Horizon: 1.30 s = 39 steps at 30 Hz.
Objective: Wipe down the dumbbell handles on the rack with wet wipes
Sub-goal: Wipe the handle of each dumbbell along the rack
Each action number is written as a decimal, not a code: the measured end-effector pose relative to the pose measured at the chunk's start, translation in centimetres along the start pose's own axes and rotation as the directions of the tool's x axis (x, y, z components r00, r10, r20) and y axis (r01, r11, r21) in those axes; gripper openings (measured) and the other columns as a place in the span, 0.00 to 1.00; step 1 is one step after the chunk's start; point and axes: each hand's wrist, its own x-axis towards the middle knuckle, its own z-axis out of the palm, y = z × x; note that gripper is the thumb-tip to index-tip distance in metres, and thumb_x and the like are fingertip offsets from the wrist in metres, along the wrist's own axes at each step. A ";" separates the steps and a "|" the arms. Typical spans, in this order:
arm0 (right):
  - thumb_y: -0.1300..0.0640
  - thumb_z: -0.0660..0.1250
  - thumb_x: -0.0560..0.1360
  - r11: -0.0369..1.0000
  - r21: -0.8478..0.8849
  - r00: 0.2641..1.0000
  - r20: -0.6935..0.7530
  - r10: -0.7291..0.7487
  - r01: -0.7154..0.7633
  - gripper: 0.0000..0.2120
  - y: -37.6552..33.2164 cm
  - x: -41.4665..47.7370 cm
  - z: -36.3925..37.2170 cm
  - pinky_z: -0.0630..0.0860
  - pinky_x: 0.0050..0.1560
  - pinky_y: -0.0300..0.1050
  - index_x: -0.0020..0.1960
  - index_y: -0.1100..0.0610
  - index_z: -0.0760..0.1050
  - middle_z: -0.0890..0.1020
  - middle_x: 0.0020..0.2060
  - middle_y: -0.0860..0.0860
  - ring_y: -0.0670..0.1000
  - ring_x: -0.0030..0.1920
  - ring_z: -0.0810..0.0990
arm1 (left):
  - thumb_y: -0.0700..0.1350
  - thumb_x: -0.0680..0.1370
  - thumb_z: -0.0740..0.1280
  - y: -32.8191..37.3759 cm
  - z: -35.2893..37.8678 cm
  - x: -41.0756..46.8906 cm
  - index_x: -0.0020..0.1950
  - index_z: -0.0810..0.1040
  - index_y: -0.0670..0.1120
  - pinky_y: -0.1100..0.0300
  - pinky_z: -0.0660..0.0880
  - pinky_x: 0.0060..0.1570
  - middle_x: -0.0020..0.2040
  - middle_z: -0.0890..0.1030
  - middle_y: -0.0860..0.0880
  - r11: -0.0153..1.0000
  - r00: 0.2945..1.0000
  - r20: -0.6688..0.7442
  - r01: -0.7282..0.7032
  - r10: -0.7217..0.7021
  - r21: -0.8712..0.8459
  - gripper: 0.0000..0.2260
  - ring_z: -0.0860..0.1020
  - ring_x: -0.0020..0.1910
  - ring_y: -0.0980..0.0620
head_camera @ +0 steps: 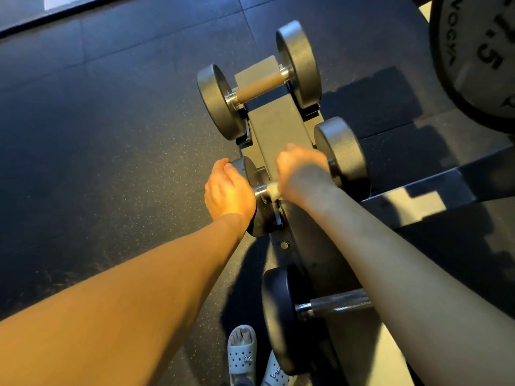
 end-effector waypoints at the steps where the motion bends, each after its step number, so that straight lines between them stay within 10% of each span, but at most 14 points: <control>1: 0.54 0.69 0.78 0.997 -0.057 0.999 -0.008 0.054 -0.054 0.14 0.3 0.3 -0.2 0.71 0.60 0.50 0.62 0.56 0.75 0.74 0.58 0.55 0.55 0.58 0.74 | 0.48 0.87 0.51 0.0 0.1 -0.1 0.71 0.75 0.45 0.56 0.70 0.58 0.62 0.81 0.45 1.000 1.000 -0.005 0.000 0.000 -0.001 0.18 0.78 0.62 0.46; 13: 0.56 0.65 0.81 0.950 0.299 0.972 0.235 0.015 -0.087 0.06 1.3 1.2 0.4 0.75 0.48 0.45 0.52 0.52 0.81 0.81 0.45 0.50 0.52 0.50 0.80 | 0.49 0.87 0.51 -0.2 0.3 0.0 0.71 0.75 0.46 0.51 0.74 0.63 0.63 0.81 0.45 1.000 1.000 -0.016 -0.003 0.003 -0.002 0.19 0.78 0.62 0.46; 31: 0.62 0.62 0.82 0.970 0.175 0.841 0.539 0.051 -0.171 0.08 0.0 6.7 1.0 0.71 0.50 0.47 0.43 0.62 0.73 0.75 0.40 0.56 0.51 0.40 0.75 | 0.49 0.87 0.51 -0.4 0.2 0.2 0.71 0.75 0.47 0.45 0.75 0.65 0.63 0.81 0.46 1.000 1.000 0.014 0.011 -0.011 -0.016 0.18 0.78 0.61 0.46; 39: 0.52 0.70 0.79 0.984 -0.078 0.952 0.252 0.175 -0.160 0.09 0.1 3.4 0.6 0.74 0.41 0.46 0.53 0.55 0.72 0.76 0.41 0.53 0.51 0.38 0.75 | 0.49 0.87 0.52 -0.2 0.2 0.2 0.71 0.74 0.48 0.46 0.75 0.64 0.62 0.81 0.45 0.999 0.999 0.024 0.027 -0.027 -0.025 0.18 0.78 0.61 0.45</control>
